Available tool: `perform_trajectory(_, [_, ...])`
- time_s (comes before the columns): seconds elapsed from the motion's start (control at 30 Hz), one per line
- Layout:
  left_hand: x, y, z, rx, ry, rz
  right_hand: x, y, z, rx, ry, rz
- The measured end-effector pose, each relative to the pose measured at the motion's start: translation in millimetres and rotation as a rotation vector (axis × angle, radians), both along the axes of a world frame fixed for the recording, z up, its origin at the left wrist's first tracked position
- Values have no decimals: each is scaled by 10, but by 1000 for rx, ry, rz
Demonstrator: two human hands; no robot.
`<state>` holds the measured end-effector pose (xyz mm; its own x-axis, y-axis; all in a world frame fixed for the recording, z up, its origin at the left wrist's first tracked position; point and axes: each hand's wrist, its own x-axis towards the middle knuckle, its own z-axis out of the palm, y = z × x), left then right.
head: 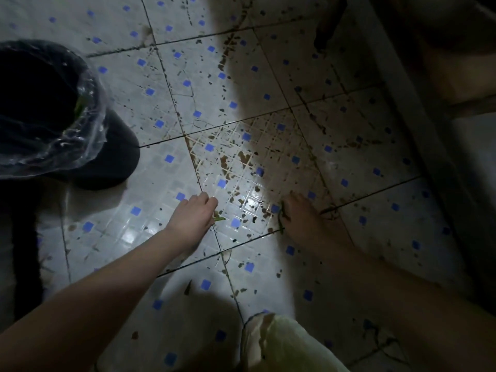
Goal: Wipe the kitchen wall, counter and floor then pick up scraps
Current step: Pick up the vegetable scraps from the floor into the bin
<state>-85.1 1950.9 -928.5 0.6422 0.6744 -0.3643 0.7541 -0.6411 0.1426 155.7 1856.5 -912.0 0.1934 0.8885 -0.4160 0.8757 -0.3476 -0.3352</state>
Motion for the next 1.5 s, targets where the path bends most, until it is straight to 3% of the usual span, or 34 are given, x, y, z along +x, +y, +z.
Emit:
perform_trajectory(0.83, [32,-50,-86,21,-30,-65,-319,19,22,14,214,-117])
perform_trajectory(1.5, [-299,-43,102,31,-43,1,-608,346,101,-82,166,120])
